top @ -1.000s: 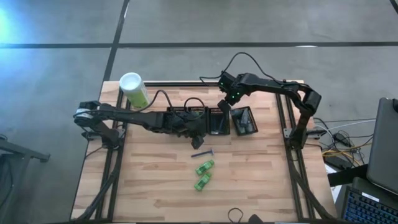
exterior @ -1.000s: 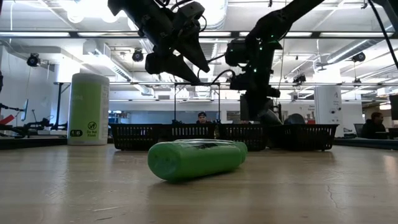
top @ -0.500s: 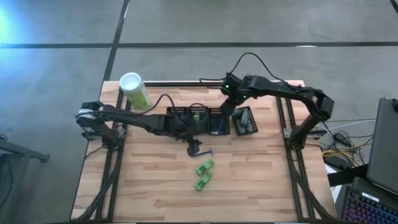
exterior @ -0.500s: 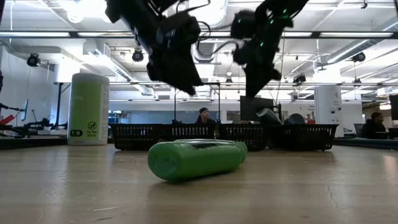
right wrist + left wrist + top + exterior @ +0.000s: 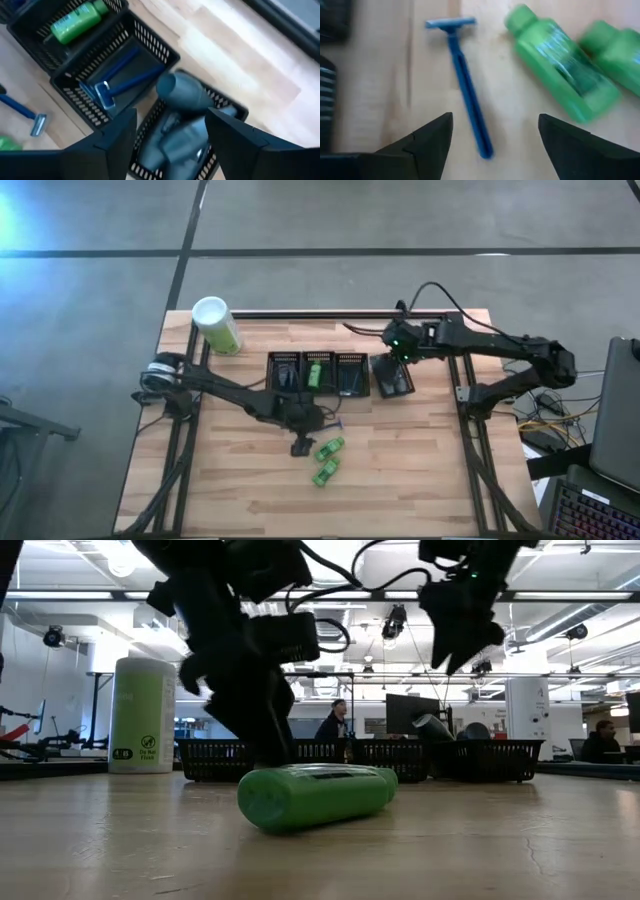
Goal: Pick & Place Travel size toiletries
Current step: Put the blue razor into the middle right black bin
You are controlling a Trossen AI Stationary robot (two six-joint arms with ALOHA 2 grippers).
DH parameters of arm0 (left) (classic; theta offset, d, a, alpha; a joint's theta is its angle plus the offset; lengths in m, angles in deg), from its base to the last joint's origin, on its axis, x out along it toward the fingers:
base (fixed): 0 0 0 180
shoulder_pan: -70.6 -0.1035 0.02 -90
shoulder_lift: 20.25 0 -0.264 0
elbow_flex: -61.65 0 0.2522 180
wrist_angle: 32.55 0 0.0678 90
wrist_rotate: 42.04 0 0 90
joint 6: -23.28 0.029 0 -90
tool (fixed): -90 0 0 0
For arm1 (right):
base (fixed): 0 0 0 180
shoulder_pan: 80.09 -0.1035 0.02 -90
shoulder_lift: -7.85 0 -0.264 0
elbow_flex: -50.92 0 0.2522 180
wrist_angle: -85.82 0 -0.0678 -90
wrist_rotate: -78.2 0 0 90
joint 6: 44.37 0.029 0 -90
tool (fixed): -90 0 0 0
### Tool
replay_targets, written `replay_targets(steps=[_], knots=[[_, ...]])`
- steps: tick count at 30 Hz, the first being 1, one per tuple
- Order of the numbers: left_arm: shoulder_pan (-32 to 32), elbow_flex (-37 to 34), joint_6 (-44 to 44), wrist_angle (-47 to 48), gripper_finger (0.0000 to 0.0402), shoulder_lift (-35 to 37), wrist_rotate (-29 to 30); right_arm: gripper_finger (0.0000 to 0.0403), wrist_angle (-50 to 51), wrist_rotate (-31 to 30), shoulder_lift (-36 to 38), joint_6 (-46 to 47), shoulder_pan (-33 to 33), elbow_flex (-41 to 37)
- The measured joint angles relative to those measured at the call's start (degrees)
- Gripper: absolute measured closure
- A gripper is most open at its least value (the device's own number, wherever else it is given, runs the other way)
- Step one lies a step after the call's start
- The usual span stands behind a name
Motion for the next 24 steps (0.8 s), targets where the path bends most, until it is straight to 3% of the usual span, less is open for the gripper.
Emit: replay_targets(steps=[4, 11, 18, 24], knots=[[0.39, 1.42, -4.24, -0.15, 0.0112, -2.63, 5.69, 0.0159, -0.77, 0.0, 3.18, 3.01, -0.86, -4.33], [0.02, 2.07, -6.21, -3.11, 0.0156, -5.93, 4.78, 0.0153, -1.26, 0.0, 6.59, 6.74, -1.58, -8.06], [0.04, 3.08, -5.07, -6.69, 0.0246, -9.58, 3.64, 0.0177, -1.85, -0.07, 7.44, 7.88, -1.58, -8.01], [0.01, 3.11, -2.93, -7.46, 0.0348, -9.6, 4.72, 0.0195, -2.06, -1.24, 7.5, 8.05, -1.58, -7.85]])
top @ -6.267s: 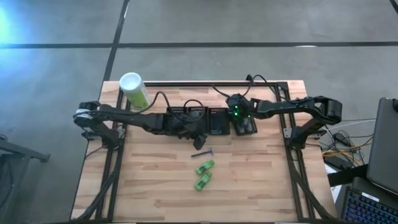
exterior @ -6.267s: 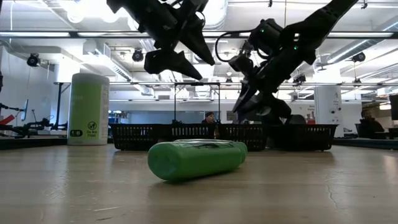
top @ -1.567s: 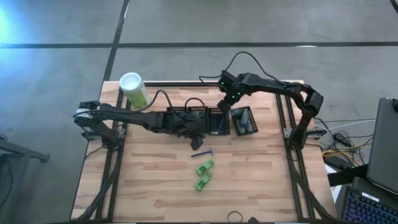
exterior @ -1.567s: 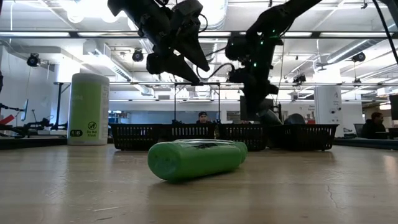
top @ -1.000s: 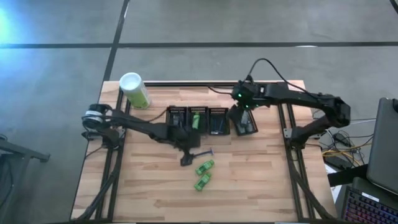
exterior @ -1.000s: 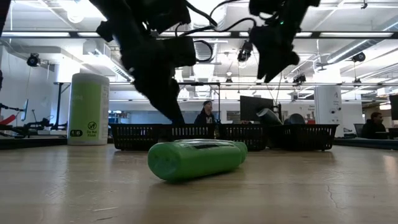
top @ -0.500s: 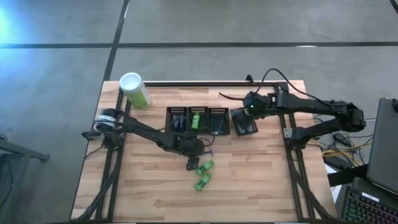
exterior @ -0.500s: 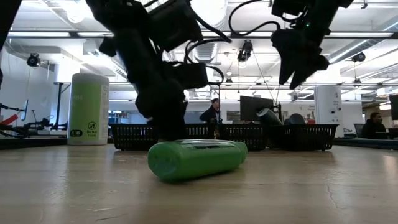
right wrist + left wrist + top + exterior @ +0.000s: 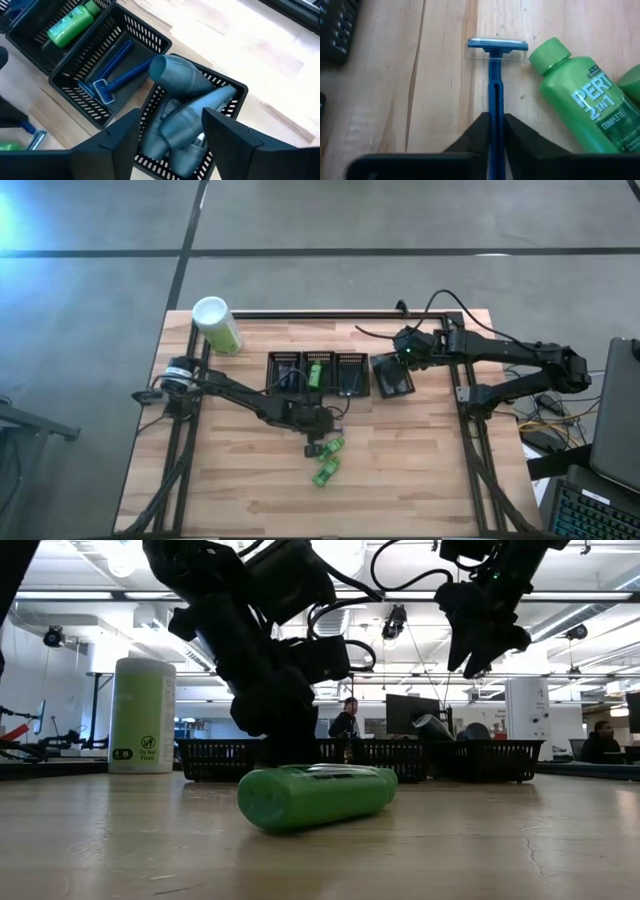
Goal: Pick & Place Travel size toiletries
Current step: Put the blue razor into the middle right black bin
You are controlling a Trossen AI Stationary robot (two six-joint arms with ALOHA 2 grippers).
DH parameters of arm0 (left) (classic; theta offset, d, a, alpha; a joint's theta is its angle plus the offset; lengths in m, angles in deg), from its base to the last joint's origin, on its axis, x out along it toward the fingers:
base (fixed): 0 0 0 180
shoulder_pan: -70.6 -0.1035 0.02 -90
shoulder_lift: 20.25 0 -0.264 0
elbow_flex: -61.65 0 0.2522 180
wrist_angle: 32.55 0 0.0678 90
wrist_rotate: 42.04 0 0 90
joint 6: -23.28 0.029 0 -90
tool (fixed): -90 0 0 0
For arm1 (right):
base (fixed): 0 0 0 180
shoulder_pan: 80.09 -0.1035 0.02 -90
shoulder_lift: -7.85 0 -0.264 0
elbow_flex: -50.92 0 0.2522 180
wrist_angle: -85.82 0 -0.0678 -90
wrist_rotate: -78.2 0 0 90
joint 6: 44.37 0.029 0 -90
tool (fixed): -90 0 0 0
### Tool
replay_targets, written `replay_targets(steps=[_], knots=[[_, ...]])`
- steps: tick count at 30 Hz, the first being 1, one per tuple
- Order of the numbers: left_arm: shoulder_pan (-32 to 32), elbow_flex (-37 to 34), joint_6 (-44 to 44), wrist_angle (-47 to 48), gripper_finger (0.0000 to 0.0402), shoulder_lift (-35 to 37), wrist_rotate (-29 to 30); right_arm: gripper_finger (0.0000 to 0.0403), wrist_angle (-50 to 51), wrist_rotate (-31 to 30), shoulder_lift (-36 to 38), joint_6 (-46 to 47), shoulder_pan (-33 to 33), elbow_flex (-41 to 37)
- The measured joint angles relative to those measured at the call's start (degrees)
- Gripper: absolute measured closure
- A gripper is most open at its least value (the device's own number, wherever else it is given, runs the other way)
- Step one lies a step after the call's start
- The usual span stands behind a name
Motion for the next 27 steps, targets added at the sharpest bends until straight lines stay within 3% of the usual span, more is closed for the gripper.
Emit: replay_targets(steps=[3, 11, 17, 20, 24, 27], knots=[[-0.12, 0.42, 0.2, 0.33, 0.038, 0.06, 0.04, 0.0203, -0.04, -0.25, 0.0, -0.02, 0.02, -0.02], [-0.88, 3.63, -4.03, 1.72, 0.0379, 1.28, 0.56, 0.0231, 0.09, -0.23, 0.28, 0.5, 0.0, 0.88], [-5.38, 6.27, -10.42, 0.94, 0.0379, 3.44, 0.94, 0.0254, 0.03, -2.87, 2.93, 1.49, 0.02, 3.36], [-8.61, 7.26, -17.76, -0.29, 0.0379, 3.45, -2.2, 0.0265, -0.02, -4.83, 4.7, 2.18, 0.02, 4.52], [-12.05, 7.62, -34.23, -9.64, 0.0379, 3.62, -9.59, 0.0279, -0.06, -8.33, 7.36, 4.98, 0.02, 4.58], [-12.45, 7.6, -43.08, -15.73, 0.0379, 3.62, -10.64, 0.0288, -0.07, -10.02, 9.27, 5.77, 0.04, 3.79]])
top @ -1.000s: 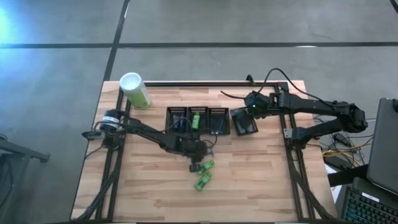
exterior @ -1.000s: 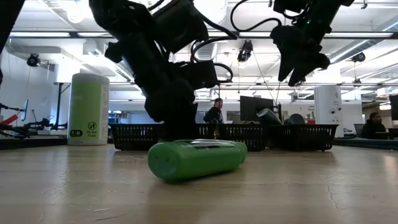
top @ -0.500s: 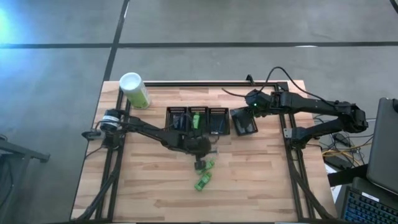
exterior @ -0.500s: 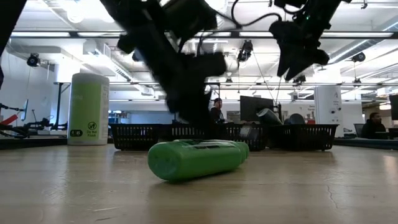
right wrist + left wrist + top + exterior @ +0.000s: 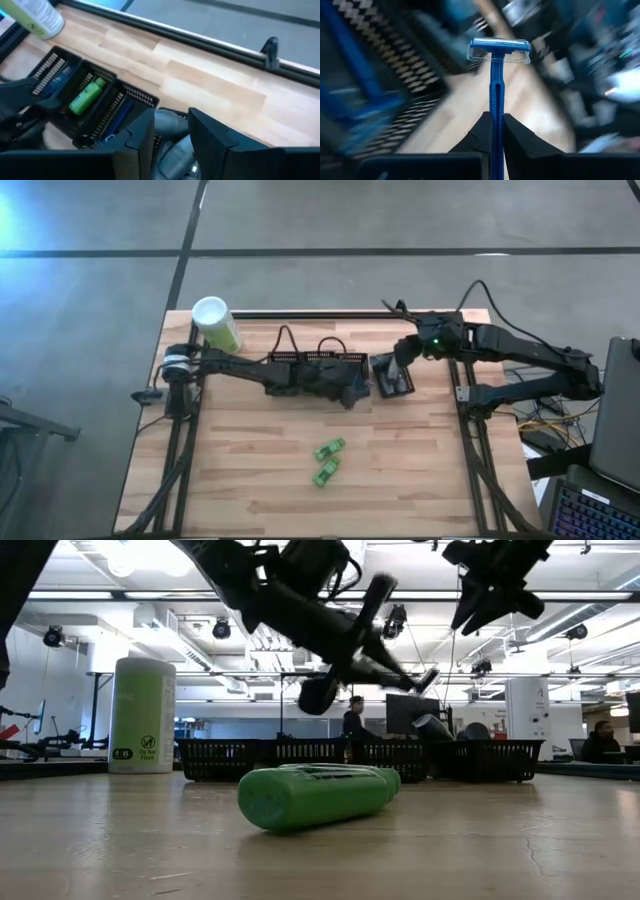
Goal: Pick & Place Travel size toiletries
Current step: Put the blue razor into the middle right black bin
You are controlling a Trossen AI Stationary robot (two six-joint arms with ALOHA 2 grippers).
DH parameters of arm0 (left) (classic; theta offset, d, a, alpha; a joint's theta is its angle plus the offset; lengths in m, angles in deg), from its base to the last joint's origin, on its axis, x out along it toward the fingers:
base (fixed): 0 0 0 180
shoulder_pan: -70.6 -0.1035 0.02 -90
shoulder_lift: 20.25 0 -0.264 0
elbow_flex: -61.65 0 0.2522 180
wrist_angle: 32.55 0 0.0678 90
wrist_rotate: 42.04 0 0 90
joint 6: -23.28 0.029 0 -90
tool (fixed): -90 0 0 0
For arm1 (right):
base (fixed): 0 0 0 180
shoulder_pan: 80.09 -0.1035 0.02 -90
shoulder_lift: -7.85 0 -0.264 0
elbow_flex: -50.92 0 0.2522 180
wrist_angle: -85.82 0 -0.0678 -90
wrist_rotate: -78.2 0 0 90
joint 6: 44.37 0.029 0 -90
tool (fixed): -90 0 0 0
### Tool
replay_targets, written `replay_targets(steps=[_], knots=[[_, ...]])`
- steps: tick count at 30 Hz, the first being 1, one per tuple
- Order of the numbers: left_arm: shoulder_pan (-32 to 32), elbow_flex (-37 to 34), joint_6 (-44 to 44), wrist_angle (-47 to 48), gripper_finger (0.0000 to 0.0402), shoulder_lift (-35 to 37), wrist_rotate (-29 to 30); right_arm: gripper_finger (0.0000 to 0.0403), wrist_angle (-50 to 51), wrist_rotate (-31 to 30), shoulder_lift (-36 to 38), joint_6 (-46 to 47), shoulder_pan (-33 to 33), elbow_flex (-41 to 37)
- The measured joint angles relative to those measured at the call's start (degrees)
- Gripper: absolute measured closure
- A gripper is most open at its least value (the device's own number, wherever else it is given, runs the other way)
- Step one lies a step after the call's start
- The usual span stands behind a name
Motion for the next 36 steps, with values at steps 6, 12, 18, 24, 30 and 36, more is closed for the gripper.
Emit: replay_targets(steps=[6, 12, 18, 24, 30, 36], knots=[[-0.09, -0.21, -12.35, -3.85, 0.0379, 0.04, 9.28, 0.0307, 0.04, -3.49, 2.84, 0.21, -0.02, -1.82], [-1.41, -1.38, -21.62, -1.56, 0.0376, -0.07, 21.06, 0.0323, 0.09, -5.22, 3.34, 1.12, -0.02, -2.5], [-3.61, -1.6, -22.37, 4.03, 0.0369, -0.71, 23.4, 0.0331, 0.11, -5.24, 3.08, 0.75, -0.02, -2.52], [-3.54, -1.51, -20.81, 2.92, 0.0367, -2.85, 20.88, 0.0334, 0.05, -5.24, 3.08, 0.22, 0.0, -2.59], [-3.56, -1.51, -19.51, 0.7, 0.0366, -4.7, 20.27, 0.0317, 0.05, -5.24, 3.08, 0.91, 0.0, -3.05], [-4.07, -1.43, -18.77, 0.11, 0.0351, -5.43, 19.13, 0.0298, 0.03, -5.24, 3.06, 1.56, 0.0, -3.75]])
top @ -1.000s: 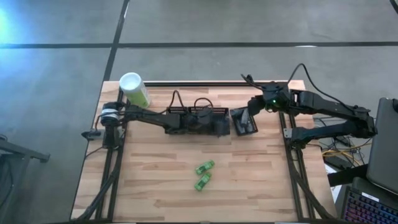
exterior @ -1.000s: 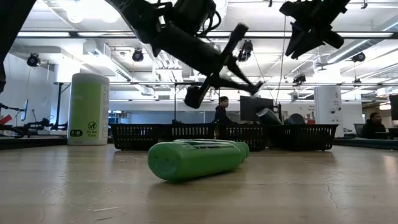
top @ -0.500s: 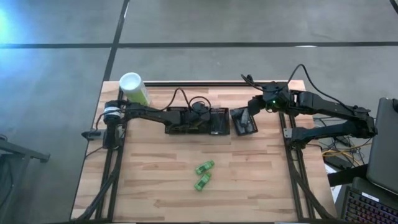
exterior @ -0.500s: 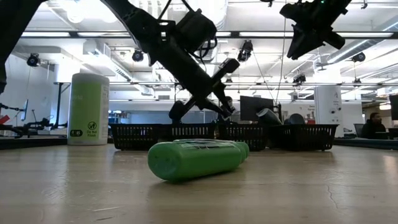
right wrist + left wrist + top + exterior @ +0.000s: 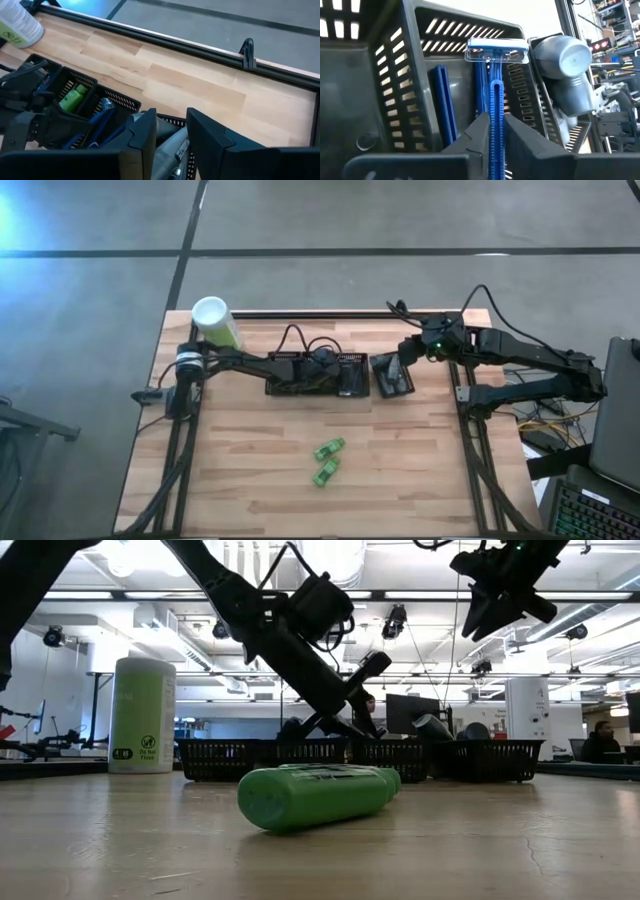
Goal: Pick & Place Travel size toiletries
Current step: Put the blue razor into the middle right black bin, then put the green shampoo into the middle left black bin
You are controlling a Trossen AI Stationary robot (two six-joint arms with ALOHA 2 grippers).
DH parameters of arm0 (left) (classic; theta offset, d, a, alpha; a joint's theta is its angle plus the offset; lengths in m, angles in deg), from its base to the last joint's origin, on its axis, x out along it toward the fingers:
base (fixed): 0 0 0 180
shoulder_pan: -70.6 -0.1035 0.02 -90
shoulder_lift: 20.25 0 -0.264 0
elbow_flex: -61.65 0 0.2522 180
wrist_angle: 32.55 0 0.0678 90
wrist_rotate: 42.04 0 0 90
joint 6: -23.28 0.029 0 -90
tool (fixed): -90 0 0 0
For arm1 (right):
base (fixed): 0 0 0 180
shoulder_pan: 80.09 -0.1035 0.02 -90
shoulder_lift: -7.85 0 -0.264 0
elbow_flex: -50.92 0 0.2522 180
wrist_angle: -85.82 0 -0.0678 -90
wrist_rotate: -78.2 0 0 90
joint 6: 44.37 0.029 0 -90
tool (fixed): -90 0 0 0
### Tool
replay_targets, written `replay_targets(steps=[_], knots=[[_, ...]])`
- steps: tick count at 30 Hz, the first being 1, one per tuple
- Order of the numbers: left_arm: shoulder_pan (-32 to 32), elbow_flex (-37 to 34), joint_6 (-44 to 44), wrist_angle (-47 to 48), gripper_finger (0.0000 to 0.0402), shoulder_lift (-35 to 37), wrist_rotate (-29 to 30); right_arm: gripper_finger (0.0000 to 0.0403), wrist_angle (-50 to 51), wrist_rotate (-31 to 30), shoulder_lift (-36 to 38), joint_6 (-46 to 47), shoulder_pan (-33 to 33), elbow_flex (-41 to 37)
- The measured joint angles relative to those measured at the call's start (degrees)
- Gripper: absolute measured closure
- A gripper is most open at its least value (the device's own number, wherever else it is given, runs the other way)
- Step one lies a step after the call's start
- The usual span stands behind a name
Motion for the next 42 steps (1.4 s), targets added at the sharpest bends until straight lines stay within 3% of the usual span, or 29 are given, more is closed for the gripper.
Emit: replay_targets(steps=[11, 17, 21, 25, 29, 35, 39, 42], knots=[[0.02, 0.05, 1.76, 0.05, 0.0258, 0.68, -0.52, 0.0267, -0.03, 0.0, -0.02, 0.15, 0.0, -0.3], [0.02, 0.56, 6.3, 0.22, 0.0233, 2.77, -2.12, 0.025, -0.07, 0.02, -0.02, 0.13, 0.0, -0.3], [0.69, 1.36, 15.7, 0.2, 0.0232, 5.78, -6.46, 0.0239, -0.07, 0.25, -0.02, -0.1, 0.0, -0.3], [2.1, 1.76, 29.98, 0.45, 0.0232, 8.69, -14.52, 0.0227, -0.07, 1.76, -0.02, -0.59, 0.0, -0.49], [4.22, 1.76, 40.7, 7.09, 0.0232, 11.44, -20.71, 0.0216, -0.22, 5.78, -0.02, -1.81, -0.02, -1.25], [9.41, 1.69, 44.22, 27.07, 0.0232, 13.54, -17.63, 0.0198, -0.32, 11.22, -0.02, -2.79, -0.58, -3.77], [13.96, 1.69, 41.33, 30.62, 0.0231, 13.74, -17.03, 0.0182, -2.09, 12.78, -0.02, -3.97, -2.35, -4.77], [18.11, 1.69, 41.02, 30.95, 0.0231, 13.44, -12.76, 0.0166, -2.35, 12.8, -0.02, -4.62, -3.81, -4.85]])
